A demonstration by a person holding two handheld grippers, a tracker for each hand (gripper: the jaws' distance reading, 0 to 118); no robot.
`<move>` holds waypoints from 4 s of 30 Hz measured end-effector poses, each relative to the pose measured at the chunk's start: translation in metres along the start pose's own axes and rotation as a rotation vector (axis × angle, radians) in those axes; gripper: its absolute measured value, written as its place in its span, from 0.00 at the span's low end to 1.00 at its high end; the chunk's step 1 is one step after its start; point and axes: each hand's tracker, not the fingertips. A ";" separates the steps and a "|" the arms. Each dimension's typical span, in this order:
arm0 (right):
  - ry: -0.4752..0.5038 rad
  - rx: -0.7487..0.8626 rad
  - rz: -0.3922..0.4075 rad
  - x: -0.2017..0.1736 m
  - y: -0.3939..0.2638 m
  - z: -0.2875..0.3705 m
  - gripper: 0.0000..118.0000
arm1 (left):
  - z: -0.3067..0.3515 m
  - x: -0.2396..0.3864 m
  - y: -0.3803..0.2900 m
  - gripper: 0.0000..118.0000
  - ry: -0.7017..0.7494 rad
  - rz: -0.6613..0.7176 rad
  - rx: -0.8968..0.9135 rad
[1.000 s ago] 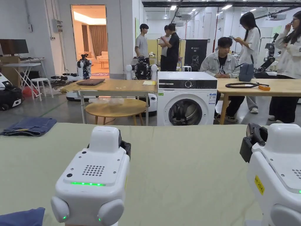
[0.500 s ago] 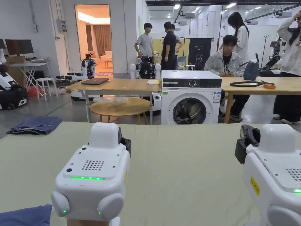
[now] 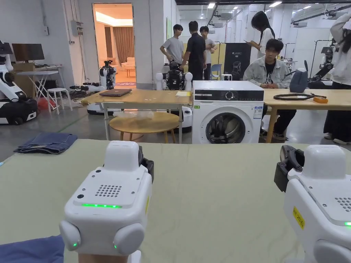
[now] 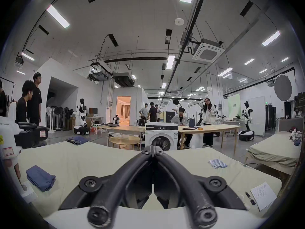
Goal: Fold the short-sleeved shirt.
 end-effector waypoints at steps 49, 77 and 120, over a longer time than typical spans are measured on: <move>0.020 0.000 -0.013 -0.005 -0.011 0.002 0.02 | 0.007 -0.004 -0.005 0.08 0.000 -0.014 0.024; 0.023 0.056 -0.024 -0.015 -0.017 0.009 1.00 | 0.019 -0.012 -0.007 0.88 0.032 -0.011 0.085; -0.053 -0.107 -0.066 -0.043 0.003 0.031 1.00 | 0.025 0.008 -0.014 0.91 -0.008 -0.009 0.047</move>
